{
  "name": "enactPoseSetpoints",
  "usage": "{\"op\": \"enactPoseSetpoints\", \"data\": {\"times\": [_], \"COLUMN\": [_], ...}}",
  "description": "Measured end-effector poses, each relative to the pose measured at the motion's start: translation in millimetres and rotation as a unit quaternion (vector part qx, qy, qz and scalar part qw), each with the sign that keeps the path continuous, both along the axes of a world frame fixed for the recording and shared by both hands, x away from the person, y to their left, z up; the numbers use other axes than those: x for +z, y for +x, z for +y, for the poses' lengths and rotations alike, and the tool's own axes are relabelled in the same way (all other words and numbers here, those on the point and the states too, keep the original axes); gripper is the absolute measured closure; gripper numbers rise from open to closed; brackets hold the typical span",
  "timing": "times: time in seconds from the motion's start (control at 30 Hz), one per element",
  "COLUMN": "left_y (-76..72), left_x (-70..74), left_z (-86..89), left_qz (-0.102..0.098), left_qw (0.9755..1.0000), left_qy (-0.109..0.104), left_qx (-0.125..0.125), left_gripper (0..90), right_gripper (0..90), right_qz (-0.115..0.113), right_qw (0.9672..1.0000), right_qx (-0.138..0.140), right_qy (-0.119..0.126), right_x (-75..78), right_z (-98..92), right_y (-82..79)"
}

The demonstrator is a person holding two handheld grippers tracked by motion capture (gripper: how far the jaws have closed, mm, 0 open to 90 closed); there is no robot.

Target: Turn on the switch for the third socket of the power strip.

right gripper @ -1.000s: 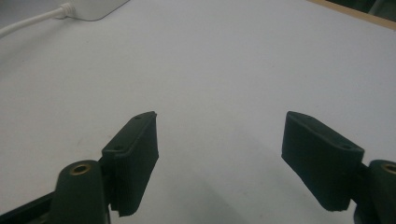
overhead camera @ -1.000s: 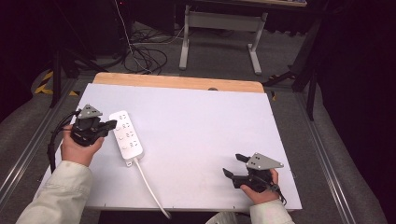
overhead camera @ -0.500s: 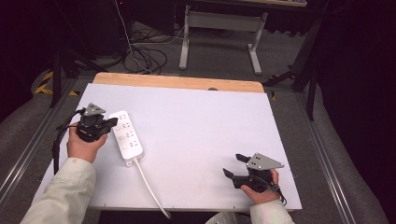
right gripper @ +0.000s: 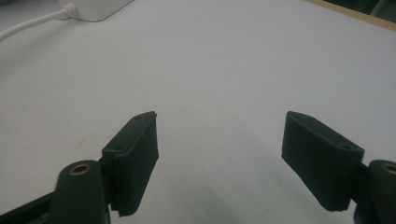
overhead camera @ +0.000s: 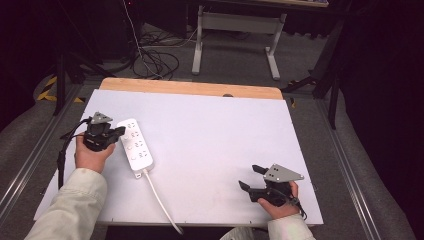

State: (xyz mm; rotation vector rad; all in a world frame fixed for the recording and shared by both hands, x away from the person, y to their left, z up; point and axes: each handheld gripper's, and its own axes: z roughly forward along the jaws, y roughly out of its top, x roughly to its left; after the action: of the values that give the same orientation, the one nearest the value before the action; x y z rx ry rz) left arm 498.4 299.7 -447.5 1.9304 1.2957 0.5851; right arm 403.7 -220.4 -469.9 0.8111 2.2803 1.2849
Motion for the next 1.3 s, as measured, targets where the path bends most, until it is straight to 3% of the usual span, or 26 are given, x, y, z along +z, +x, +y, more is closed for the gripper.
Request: {"op": "enactPoseSetpoints", "data": {"times": [0.23, 0.37, 0.63, 1.17, 1.3], "left_y": [3.5, 4.8, 6.7, 6.8, 6.1], "left_x": [-7.6, -9.6, -12.5, -12.9, -12.4], "left_z": [-0.1, 1.3, -1.6, -3.9, -7.0], "left_qz": [0.012, 0.017, 0.029, 0.031, 0.03], "left_qw": [0.9999, 0.9998, 0.9996, 0.9995, 0.9993], "left_qy": [0.003, -0.007, -0.004, 0.005, 0.02], "left_qx": [0.002, 0.007, -0.003, 0.006, 0.008], "left_gripper": [89.8, 89.9, 89.8, 89.8, 89.9], "right_gripper": [27.6, 27.6, 27.6, 27.6, 27.6], "right_qz": [0.001, 0.001, 0.004, 0.004, 0.004], "right_qw": [1.0, 1.0, 1.0, 1.0, 1.0], "right_qx": [-0.001, 0.001, 0.003, 0.004, 0.003], "right_qy": [-0.001, -0.001, -0.002, -0.001, -0.001], "right_x": [-0.1, -0.5, -0.9, -1.1, -0.9], "right_z": [-0.1, 0.3, 0.7, 0.7, 0.4], "right_y": [0.0, 0.1, 0.2, 0.3, 0.1]}}
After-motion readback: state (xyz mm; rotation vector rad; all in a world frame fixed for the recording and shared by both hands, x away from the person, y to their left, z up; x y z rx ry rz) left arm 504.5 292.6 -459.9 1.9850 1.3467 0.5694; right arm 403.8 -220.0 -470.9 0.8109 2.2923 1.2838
